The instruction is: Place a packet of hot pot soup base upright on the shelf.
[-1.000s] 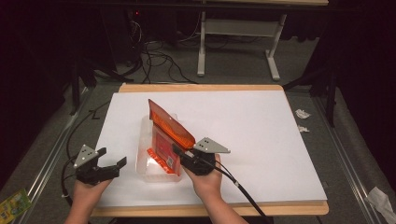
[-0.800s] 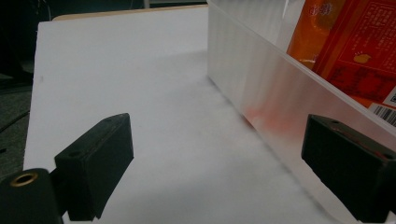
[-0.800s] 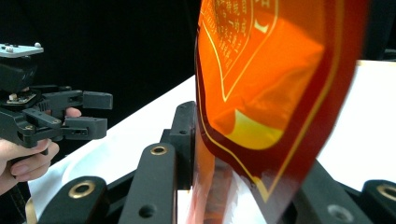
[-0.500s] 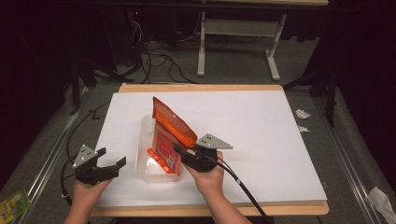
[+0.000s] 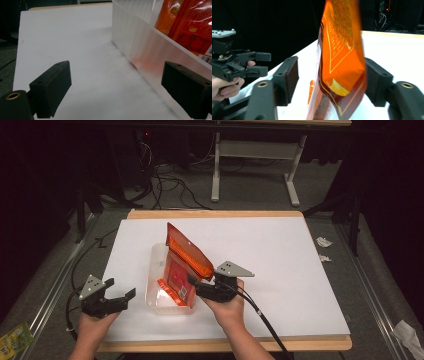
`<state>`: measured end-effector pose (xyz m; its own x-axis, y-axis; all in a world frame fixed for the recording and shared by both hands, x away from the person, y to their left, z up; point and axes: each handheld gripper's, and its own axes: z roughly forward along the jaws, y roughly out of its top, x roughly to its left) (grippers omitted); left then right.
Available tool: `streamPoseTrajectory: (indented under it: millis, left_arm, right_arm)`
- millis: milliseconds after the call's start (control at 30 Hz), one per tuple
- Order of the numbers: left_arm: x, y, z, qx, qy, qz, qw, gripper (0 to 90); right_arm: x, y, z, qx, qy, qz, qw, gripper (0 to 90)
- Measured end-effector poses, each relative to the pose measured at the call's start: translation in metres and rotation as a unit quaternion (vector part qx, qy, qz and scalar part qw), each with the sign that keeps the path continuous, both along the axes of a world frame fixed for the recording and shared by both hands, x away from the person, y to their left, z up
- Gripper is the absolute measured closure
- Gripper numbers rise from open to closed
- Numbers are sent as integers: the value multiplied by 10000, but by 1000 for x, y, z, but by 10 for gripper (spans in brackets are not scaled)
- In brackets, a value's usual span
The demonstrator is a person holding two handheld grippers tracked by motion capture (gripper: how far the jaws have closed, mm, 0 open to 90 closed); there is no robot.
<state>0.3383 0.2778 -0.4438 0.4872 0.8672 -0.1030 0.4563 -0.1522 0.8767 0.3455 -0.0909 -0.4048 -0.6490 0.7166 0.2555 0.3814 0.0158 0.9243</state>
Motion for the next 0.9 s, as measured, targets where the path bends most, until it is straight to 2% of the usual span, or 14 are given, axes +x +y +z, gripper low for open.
streamPoseTrajectory:
  millis: [233,567,767,900]
  left_arm:
    - [0,0,0,9,-2,-14,10000,97]
    - [0,-1,0,38,19,-42,10000,98]
    - [0,-2,-1,84,41,-99,9999,99]
    - [0,-3,-2,106,65,-127,9998,99]
  right_arm:
    - [-3,-3,3,-218,-38,38,9997,208]
    - [-16,-20,12,-342,-178,108,9992,164]
    - [-32,-44,20,-414,-291,82,9987,158]
    - [-43,-76,22,-528,-353,-75,9980,156]
